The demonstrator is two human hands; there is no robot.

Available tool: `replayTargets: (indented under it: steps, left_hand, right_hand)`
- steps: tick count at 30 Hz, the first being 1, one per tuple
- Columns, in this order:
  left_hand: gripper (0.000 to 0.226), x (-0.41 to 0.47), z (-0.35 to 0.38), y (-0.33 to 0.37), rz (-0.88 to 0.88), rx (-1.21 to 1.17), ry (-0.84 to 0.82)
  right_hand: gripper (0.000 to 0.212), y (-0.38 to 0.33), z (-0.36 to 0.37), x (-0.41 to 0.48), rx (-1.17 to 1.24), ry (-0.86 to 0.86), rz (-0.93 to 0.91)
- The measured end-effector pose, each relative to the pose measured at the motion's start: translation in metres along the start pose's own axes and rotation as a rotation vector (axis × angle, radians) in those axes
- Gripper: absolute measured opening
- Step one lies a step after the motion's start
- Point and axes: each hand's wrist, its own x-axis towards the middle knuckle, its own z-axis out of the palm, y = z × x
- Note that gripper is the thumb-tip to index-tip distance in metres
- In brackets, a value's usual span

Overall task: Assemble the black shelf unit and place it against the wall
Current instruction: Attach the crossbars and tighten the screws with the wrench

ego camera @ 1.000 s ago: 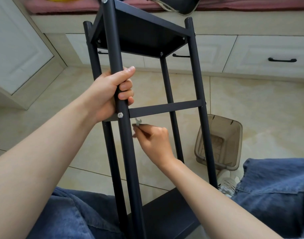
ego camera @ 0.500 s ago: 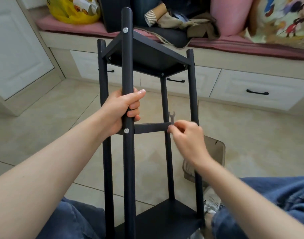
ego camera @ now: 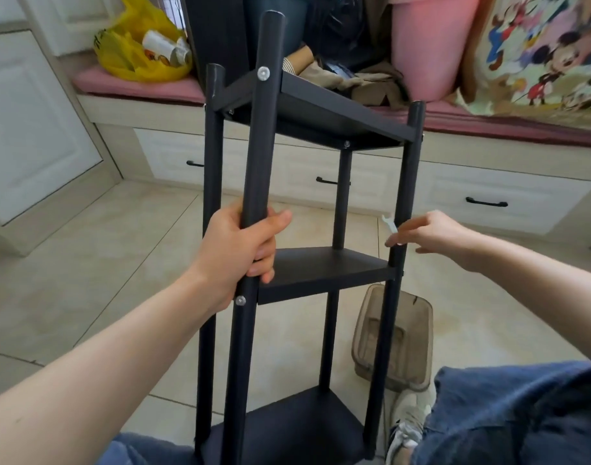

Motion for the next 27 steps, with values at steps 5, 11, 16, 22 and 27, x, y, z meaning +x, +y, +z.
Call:
replayTargets:
  steps: [5, 11, 16, 22, 27]
  left_hand:
    - [0.029, 0.007, -0.002, 0.0, 0.041, 0.044, 0.042]
    - [0.033, 0.021, -0.016, -0.001, 0.085, 0.197, 0.197]
    - [0.021, 0.032, -0.041, 0.005, 0.079, 0.257, 0.286]
    - [0.014, 0.042, -0.07, -0.002, 0.076, 0.298, 0.393]
    - [0.013, 0.05, -0.096, -0.007, 0.035, 0.304, 0.374]
  right_hand:
    - [0.012, -0.01, -0.002, 0.003, 0.335, 0.035, -0.001]
    - [0.011, -0.013, 0.006, -0.002, 0.379, 0.096, -0.057]
    - [0.013, -0.028, 0.009, -0.015, 0.557, 0.059, -0.148]
    - [0.021, -0.049, 0.013, -0.032, 0.726, -0.02, -0.235]
    - [0.023, -0.07, 0.015, -0.044, 0.766, -0.09, -0.326]
